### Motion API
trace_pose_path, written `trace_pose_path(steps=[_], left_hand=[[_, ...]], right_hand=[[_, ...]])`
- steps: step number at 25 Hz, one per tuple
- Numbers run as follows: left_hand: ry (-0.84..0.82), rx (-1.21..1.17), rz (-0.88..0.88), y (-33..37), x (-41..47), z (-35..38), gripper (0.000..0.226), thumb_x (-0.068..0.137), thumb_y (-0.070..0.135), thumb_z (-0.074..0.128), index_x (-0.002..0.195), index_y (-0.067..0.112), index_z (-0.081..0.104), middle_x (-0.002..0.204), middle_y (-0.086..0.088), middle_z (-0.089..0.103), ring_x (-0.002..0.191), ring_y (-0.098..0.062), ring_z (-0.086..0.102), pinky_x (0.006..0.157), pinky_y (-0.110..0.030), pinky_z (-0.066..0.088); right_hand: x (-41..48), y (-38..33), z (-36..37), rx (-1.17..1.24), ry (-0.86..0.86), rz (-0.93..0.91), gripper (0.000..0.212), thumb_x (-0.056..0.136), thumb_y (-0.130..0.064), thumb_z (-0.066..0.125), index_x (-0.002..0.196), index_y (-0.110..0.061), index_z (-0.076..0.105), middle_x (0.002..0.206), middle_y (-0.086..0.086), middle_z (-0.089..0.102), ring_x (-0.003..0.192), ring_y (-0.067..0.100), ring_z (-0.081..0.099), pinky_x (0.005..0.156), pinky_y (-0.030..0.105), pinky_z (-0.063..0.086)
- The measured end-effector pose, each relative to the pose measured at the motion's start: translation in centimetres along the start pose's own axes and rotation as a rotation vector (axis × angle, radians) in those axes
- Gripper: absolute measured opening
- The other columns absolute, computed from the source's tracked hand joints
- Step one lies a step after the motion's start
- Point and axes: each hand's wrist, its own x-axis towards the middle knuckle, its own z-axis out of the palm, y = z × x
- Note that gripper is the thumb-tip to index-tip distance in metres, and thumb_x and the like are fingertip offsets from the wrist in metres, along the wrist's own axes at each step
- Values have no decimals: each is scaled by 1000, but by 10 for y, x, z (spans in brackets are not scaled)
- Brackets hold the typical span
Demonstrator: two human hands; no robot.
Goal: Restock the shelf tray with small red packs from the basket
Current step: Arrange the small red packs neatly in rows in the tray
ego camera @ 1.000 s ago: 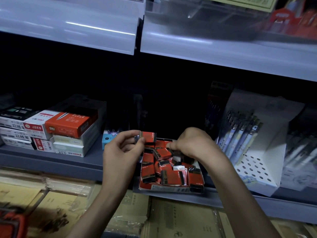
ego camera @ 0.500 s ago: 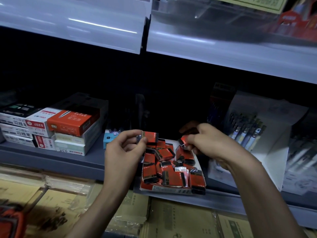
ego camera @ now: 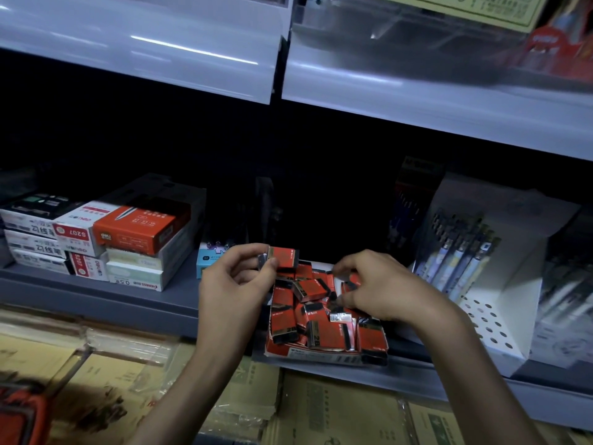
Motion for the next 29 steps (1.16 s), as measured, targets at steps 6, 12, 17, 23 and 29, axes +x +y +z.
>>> trace_pose_path(steps=[6, 12, 17, 23, 29], left_hand=[[-4, -2, -6, 0, 0, -1, 16, 89, 16, 78, 105, 19, 76, 88, -7, 77, 83, -28, 76, 72, -35, 64], [2, 9, 6, 1, 0, 0, 15, 89, 14, 77, 104, 18, 75, 90, -8, 77, 82, -26, 75, 70, -30, 64], [4, 19, -2, 1, 0, 0, 17, 89, 15, 78, 105, 19, 75, 91, -7, 77, 83, -25, 76, 73, -38, 65], [-1, 14, -10, 1, 0, -1, 17, 89, 15, 78, 104, 21, 75, 90, -5, 77, 83, -24, 75, 72, -33, 65], [-1, 5, -1, 2, 0, -2, 16, 88, 15, 78, 104, 20, 75, 88, -1, 78, 82, -22, 75, 70, -28, 64]], right_hand=[[2, -2, -3, 5, 72, 3, 46, 79, -39, 84, 119, -24, 67, 108, -5, 61, 92, 14, 61, 71, 26, 49], [6, -10, -3, 16, 114, -107, 45, 89, -27, 76, 132, -29, 64, 131, -4, 63, 82, 10, 62, 71, 23, 47], [7, -6, 1, 118, 85, -172, 46, 88, -31, 78, 131, -37, 66, 144, -12, 57, 132, 12, 53, 104, 27, 44], [3, 2, -7, -48, 137, -74, 42, 87, -18, 78, 125, -32, 68, 136, -4, 62, 116, 16, 61, 86, 25, 50], [-1, 1, -2, 24, 75, -88, 38, 90, -14, 72, 124, -28, 69, 137, -2, 60, 113, 15, 62, 86, 24, 52]])
